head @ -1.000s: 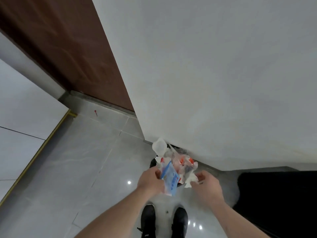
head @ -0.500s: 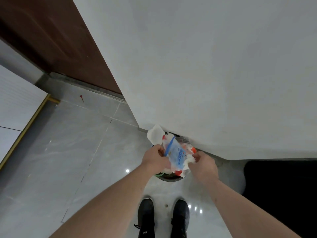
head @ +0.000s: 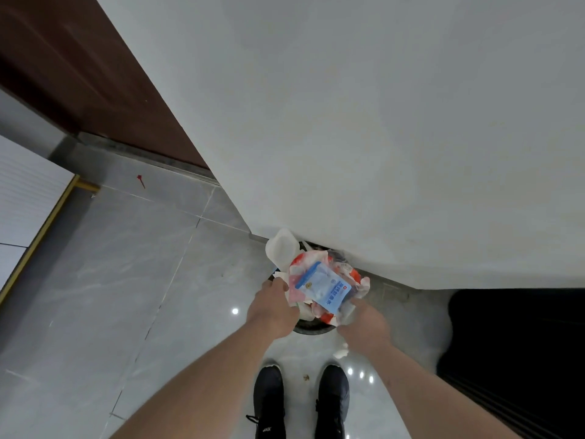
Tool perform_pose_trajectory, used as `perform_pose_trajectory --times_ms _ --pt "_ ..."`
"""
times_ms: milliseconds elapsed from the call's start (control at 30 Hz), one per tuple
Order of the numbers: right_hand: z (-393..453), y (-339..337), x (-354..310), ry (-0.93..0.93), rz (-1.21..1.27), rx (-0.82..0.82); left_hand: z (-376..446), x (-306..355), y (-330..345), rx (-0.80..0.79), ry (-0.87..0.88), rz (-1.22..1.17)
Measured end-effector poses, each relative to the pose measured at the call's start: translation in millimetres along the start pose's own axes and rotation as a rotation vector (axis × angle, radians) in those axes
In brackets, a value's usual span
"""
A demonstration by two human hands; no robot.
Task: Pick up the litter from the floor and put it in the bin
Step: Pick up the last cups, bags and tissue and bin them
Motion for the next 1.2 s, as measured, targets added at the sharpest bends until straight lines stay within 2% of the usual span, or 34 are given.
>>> perform_pose_trajectory --times_ms 100,233,400,600,733,833,967,1100,1200 --pt "-3 27 46 0.126 0.051 -0.038 -9 -12 15 0.027 0.068 0.026" --pt "-10 71 114 0.21 0.015 -0.117 -11 -45 64 -0.129 0.183 0.117" --pt "39 138 174 0.19 -0.084 -0.237 29 -92 124 -0.181 0.248 0.232" --pt "151 190 225 0.161 -0.143 -0.189 83 -119 171 -0.022 0.397 0.244" --pt "194 215 258 0.193 -0.149 -0.253 109 -129 178 0.032 0.465 0.299" --pt "187 220 258 0.17 -0.143 -0.192 113 -130 174 0.024 0.461 0.344" --pt "136 201 224 0.059 -0.037 -0.061 93 -123 156 -0.02 0.347 0.373" --pt "62 149 173 -0.103 0.068 0.143 61 -112 127 -0.105 0.202 0.377" --pt "21 105 138 -0.258 0.018 0.136 37 -102 102 -0.139 0.196 0.384"
Point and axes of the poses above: each hand's wrist, its own z-axis towards the middle knuckle, its own y-axis out of the palm, x = y × z, the point moved 2 cm from there along z, towards the middle knuckle, and after that the axes turned 8 degrees about -y, right-handed, at the moved point
